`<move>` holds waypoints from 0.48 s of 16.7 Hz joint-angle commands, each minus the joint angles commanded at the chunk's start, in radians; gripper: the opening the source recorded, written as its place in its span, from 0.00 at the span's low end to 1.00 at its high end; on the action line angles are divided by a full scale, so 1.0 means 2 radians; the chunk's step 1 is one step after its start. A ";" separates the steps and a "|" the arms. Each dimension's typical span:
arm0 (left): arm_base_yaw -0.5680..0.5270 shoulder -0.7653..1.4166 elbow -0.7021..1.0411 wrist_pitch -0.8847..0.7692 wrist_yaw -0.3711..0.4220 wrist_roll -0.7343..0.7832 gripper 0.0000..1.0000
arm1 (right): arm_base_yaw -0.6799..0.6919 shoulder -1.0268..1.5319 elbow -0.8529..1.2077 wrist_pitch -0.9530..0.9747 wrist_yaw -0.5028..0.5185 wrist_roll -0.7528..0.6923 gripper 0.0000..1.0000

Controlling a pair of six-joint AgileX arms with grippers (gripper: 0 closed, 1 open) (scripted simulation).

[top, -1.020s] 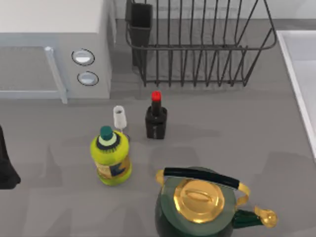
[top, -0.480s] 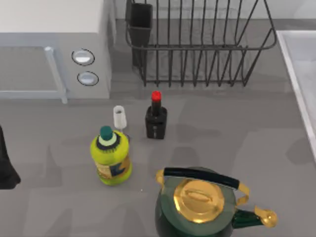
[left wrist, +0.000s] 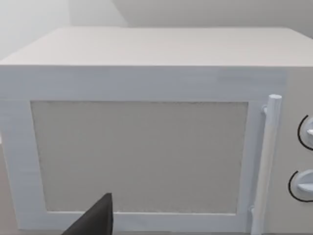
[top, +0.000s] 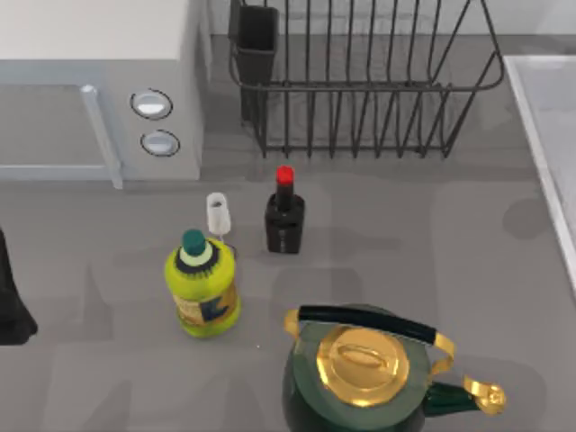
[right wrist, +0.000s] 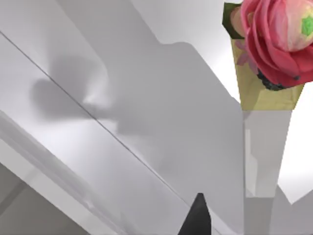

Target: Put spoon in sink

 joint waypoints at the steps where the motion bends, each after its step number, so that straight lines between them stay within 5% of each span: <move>1: 0.000 0.000 0.000 0.000 0.000 0.000 1.00 | 0.003 0.010 0.016 -0.004 0.000 0.003 0.00; 8: 0.000 0.000 0.000 0.000 0.000 0.000 1.00 | 0.004 0.021 0.033 -0.006 0.000 0.006 0.00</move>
